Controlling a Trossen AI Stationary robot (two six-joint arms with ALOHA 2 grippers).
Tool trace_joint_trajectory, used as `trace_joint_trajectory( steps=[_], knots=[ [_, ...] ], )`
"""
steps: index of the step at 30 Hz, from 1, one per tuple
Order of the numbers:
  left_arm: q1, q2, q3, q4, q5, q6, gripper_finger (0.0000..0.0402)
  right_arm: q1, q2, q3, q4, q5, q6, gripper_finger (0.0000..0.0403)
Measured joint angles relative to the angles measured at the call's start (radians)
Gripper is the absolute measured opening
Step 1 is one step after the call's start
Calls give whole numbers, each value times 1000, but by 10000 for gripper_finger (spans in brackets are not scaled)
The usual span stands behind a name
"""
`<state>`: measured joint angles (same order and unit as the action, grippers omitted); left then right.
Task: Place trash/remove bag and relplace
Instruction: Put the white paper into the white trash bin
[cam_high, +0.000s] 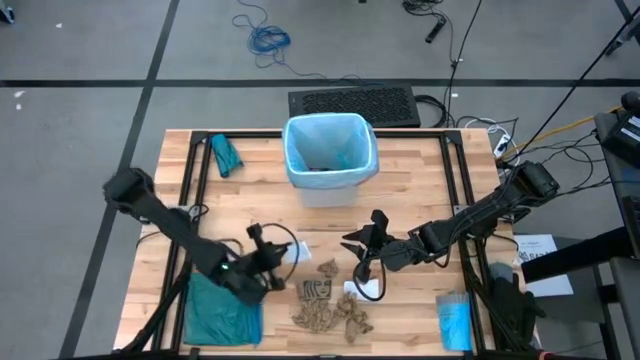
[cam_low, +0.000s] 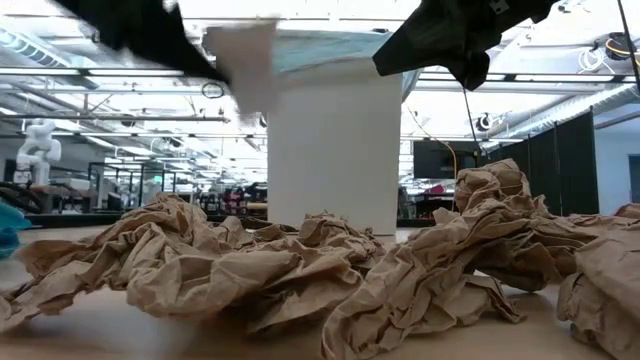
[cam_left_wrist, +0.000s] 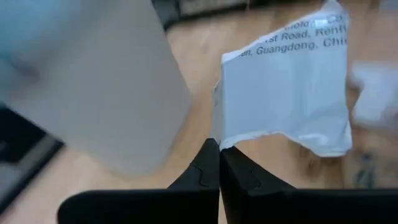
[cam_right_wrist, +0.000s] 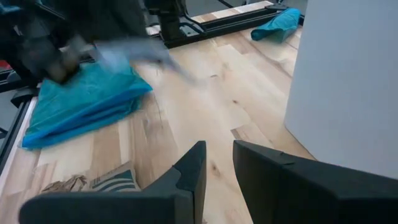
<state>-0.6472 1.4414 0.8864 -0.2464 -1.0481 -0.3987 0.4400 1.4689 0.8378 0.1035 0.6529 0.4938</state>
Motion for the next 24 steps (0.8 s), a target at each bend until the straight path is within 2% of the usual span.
trace_joint_trajectory(
  steps=[3, 6, 9, 11, 14, 17, 24],
  knots=[
    [-8, -115, 42, 20, -45, 171, 1, 0, 0, 0, 0, 0, 0, 73],
    [20, -211, 89, 85, -61, 408, 1, 0, 0, 0, 1, 0, 1, 73],
    [96, -292, 124, 186, -56, 662, 0, 0, 0, 0, 7, 0, 6, 73],
    [170, -331, 158, 225, -8, 791, 0, 0, 0, 0, 16, 0, 14, 73],
    [304, -373, 230, 239, 148, 872, 0, 0, 0, 0, 49, -3, 14, 73],
    [447, -385, 300, 238, 330, 868, 0, 1, 0, 0, 59, -4, 14, 73],
    [748, -329, 397, 155, 777, 628, 0, 1, 0, 0, 71, -4, 18, 73]
  ],
)
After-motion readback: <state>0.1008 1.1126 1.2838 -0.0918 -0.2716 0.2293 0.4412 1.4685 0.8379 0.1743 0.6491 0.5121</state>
